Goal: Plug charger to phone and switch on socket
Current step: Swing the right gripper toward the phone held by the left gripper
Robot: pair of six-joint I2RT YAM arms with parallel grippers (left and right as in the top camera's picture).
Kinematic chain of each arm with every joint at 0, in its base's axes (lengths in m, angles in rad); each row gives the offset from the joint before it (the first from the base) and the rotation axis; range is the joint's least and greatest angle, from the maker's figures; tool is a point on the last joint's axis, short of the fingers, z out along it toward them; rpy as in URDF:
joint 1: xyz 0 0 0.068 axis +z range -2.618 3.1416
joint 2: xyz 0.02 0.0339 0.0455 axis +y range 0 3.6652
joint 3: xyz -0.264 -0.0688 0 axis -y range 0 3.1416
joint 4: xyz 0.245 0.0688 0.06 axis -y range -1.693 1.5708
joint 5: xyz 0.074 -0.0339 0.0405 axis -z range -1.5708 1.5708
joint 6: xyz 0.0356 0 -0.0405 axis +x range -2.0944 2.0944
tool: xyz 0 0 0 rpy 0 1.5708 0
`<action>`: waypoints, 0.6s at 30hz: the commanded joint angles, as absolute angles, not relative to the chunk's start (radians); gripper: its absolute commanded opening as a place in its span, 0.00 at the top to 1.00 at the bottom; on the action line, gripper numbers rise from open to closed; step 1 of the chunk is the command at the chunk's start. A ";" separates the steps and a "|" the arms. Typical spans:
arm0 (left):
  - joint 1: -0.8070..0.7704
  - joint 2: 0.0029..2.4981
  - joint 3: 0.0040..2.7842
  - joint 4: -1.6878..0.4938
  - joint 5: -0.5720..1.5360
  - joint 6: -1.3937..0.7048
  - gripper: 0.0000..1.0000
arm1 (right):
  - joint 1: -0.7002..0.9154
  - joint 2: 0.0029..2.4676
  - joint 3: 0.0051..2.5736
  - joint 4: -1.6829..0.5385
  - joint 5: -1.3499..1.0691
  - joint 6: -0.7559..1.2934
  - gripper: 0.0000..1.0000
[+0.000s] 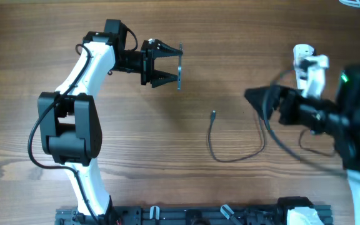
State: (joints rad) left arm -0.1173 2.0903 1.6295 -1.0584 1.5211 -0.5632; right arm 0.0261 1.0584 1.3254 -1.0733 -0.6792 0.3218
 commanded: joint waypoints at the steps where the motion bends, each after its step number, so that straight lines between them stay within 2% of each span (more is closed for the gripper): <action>1: -0.115 2.055 1.631 -1.061 1.575 -0.585 0.33 | 0.023 1.142 1.348 -1.081 -0.958 0.163 0.00; 5: -0.115 2.055 1.631 -1.063 1.575 -0.585 0.33 | 0.041 1.190 1.348 -1.102 -1.002 0.075 0.00; 13: -0.115 2.055 1.631 -1.063 1.574 -0.585 0.32 | 0.073 1.193 1.348 -1.084 -0.733 0.197 0.01; 18: -0.115 2.055 1.631 -1.063 1.574 -0.585 0.32 | 0.311 1.196 1.354 -1.041 -0.422 0.319 0.00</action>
State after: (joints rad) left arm -0.1173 2.0903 1.6295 -1.0615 1.5208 -0.5819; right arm 0.1558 1.1969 1.3254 -1.0515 -0.6796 0.2276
